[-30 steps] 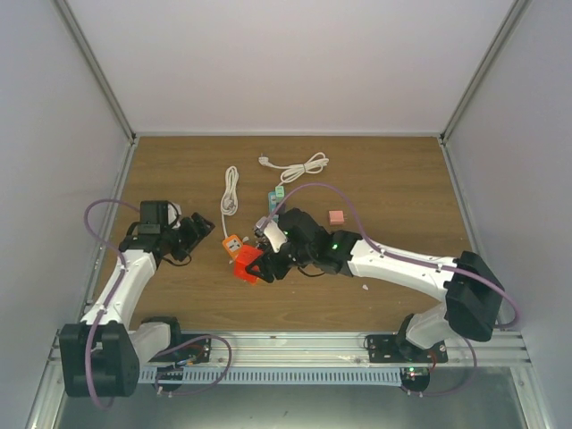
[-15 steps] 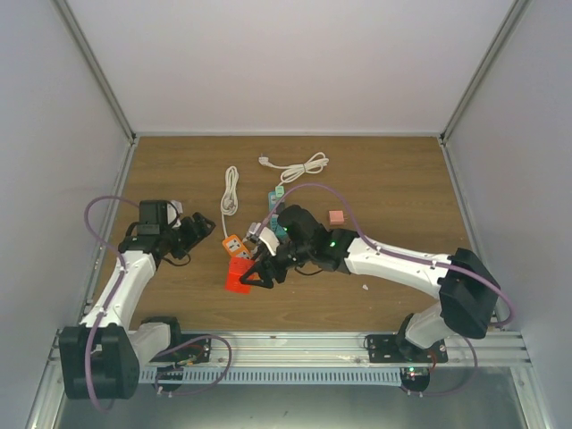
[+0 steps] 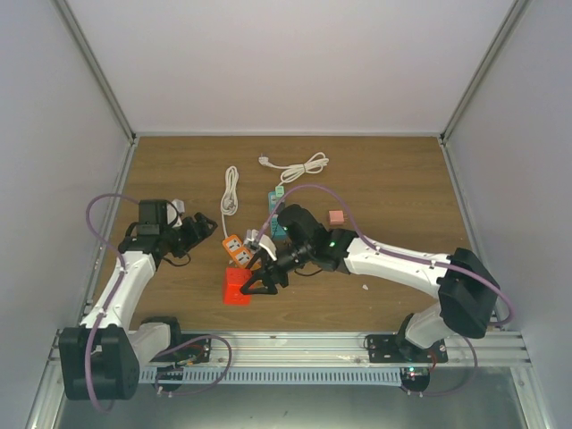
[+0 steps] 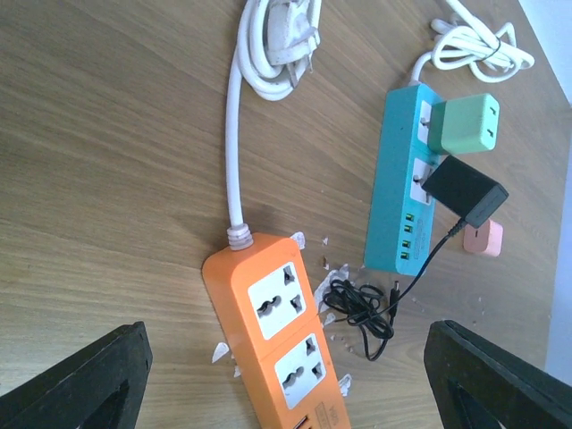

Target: Insert the plug

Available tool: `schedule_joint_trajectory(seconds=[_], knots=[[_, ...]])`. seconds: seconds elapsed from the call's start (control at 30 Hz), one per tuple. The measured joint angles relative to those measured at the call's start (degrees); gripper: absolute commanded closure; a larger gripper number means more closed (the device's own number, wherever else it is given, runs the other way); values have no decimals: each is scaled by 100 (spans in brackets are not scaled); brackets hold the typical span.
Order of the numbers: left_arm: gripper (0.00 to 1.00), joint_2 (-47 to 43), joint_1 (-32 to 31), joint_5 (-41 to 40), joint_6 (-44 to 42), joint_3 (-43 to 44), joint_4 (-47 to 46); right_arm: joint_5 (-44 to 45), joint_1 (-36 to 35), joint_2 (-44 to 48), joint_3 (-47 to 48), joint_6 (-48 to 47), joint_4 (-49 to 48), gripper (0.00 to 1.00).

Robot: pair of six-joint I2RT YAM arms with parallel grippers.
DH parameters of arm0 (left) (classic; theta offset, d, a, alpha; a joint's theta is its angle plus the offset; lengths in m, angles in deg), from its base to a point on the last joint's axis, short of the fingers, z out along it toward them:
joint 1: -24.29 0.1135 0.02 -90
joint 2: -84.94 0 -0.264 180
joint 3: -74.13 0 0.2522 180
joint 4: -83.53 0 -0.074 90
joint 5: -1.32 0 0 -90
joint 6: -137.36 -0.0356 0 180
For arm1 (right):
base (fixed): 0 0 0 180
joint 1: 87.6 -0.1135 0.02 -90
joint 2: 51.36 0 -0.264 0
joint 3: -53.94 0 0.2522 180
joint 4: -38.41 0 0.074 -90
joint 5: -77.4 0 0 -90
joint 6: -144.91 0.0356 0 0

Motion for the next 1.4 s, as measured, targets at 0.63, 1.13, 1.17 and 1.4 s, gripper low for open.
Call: schedule_joint_trajectory(seconds=[0.63, 1.13, 1.17, 1.4], knots=[[13, -811, -2, 7, -70, -35, -35, 4739, -7, -225, 540, 1705, 1036, 100], [1, -2315, -2345, -184, -367, -555, -518, 5576, 4, -415, 955, 2247, 1445, 100], [1, -2312, -2500, -197, -385, -597, -605, 5565, 15, -407, 955, 2247, 1473, 100], [1, -2179, -3724, -573, -673, -1051, -1427, 5198, 345, -109, 898, 2240, 1685, 100]])
